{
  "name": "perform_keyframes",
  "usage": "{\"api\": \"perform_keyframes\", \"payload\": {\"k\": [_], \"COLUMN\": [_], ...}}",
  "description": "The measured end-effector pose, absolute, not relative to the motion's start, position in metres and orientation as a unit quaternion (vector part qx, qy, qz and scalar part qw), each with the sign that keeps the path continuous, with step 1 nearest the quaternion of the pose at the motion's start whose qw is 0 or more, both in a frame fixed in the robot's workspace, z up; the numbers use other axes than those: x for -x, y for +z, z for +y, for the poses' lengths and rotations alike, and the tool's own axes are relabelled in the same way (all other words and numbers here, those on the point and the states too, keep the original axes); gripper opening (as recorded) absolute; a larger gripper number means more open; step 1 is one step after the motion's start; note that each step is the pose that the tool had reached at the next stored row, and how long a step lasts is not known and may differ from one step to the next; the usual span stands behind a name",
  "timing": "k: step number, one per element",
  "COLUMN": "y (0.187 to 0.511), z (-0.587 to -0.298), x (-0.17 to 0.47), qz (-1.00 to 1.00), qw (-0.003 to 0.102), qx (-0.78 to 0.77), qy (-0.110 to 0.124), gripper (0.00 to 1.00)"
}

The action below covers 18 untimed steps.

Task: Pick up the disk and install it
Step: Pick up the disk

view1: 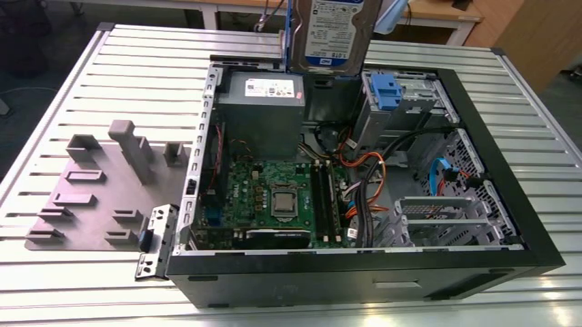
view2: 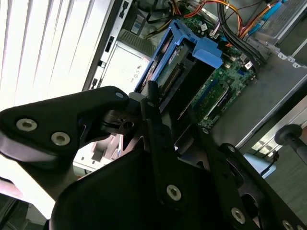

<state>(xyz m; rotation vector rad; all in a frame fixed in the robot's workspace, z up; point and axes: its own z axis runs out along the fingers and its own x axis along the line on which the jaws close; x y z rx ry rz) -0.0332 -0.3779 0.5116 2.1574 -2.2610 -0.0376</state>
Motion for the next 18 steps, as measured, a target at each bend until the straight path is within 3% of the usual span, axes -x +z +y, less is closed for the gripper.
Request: {"api": "perform_keyframes", "payload": {"k": [18], "y": [0.511], "z": [-0.378], "x": [0.005], "qz": [-0.723], "qw": [0.008], "qx": [-0.690], "qy": [-0.012], "gripper": [0.35]}}
